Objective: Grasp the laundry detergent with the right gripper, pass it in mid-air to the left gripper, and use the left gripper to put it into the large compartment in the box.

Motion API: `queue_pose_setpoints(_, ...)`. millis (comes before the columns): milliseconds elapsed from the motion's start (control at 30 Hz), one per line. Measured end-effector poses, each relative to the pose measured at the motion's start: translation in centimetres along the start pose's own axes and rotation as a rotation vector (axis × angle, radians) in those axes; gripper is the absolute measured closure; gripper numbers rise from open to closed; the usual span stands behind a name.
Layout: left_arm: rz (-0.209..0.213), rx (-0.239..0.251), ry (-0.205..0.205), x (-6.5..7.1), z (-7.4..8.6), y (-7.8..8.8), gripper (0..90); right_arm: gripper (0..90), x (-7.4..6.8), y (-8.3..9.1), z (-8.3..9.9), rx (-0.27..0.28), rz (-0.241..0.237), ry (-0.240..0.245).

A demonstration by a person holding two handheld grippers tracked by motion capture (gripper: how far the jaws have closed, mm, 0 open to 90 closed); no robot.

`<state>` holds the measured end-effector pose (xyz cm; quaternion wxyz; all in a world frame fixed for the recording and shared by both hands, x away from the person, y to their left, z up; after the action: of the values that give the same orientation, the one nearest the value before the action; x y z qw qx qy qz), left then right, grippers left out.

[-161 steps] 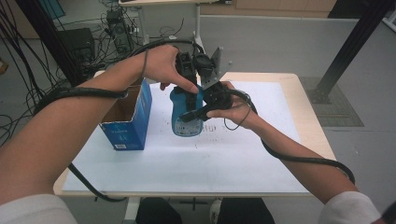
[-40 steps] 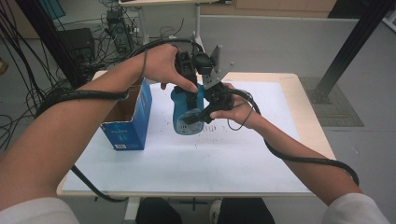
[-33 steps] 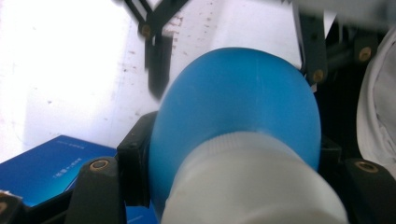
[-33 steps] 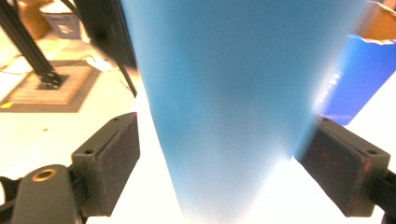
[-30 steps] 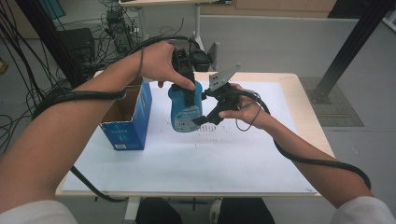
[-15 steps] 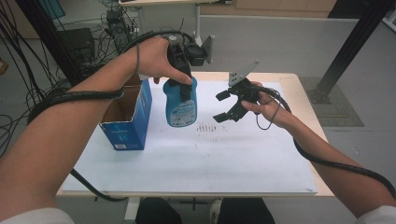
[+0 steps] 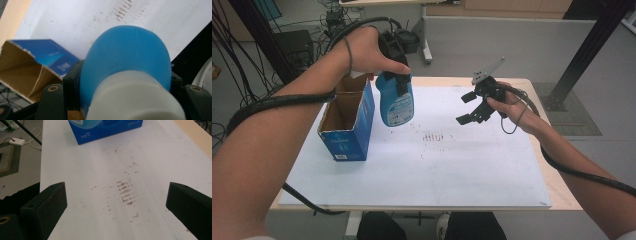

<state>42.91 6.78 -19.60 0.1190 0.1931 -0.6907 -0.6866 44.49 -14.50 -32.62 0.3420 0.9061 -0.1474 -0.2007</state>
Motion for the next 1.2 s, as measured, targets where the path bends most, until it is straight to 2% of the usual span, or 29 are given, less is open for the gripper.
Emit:
queue_pose_setpoints(133, -0.013, 0.009, 0.082, -1.2, 0.9, 1.2, 36.4, 3.3, 0.6, 0.9, 0.4, -0.014, 0.034, -0.01)
queue_pose_setpoints(333, -0.027, 0.024, 0.192, -2.9, 2.5, 2.7, 36.4, 3.3, 1.3, 1.5, 1.1, -0.045, 0.052, -0.026)
queue_pose_setpoints(367, -0.029, 0.031, 0.234, -3.4, 3.0, 3.1, 36.5, 3.3, 1.4, 1.6, 1.2, -0.048, 0.055, -0.03)
queue_pose_setpoints(400, -0.034, 0.033, 0.253, -3.6, 3.2, 3.3, 36.4, 3.3, 1.7, 1.8, 1.3, -0.049, 0.06, -0.038)
queue_pose_setpoints(567, -0.049, 0.033, 0.34, -4.7, 4.8, 4.3, 36.4, 3.3, 2.1, 2.2, 1.6, -0.067, 0.074, -0.045)
queue_pose_setpoints(667, -0.048, 0.021, 0.377, -5.2, 5.7, 4.8, 36.4, 3.3, 2.4, 2.5, 1.8, -0.074, 0.085, -0.046)
queue_pose_setpoints(767, -0.055, 0.026, 0.429, -5.7, 6.4, 5.3, 36.5, 3.3, 2.7, 2.8, 1.9, -0.082, 0.094, -0.052)
queue_pose_setpoints(867, -0.056, 0.029, 0.465, -6.1, 7.1, 5.8, 36.5, 3.3, 2.8, 3.1, 2.1, -0.096, 0.098, -0.053)
queue_pose_setpoints(933, -0.049, 0.039, 0.504, -6.4, 7.5, 6.2, 36.5, 3.3, 2.8, 3.3, 2.2, -0.108, 0.102, -0.052)
queue_pose_setpoints(1100, -0.06, 0.052, 0.592, -7.2, 8.4, 7.3, 36.5, 3.4, 2.7, 3.8, 1.8, -0.122, 0.115, -0.041)
queue_pose_setpoints(1200, -0.063, 0.057, 0.629, -7.6, 8.9, 7.8, 36.5, 3.5, 2.5, 4.3, 1.5, -0.131, 0.123, -0.026)
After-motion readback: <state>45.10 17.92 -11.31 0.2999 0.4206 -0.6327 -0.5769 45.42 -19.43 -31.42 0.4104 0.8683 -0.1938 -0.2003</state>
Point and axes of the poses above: each handheld gripper's, and its own axes: y roughly backward along the jaws, z roughly out of its underside, x roughly to its right, the point moved 7 cm from there along -y, roughly forward along the jaws, and after that the axes turned 13 degrees about -y, right-handed, at the moved point
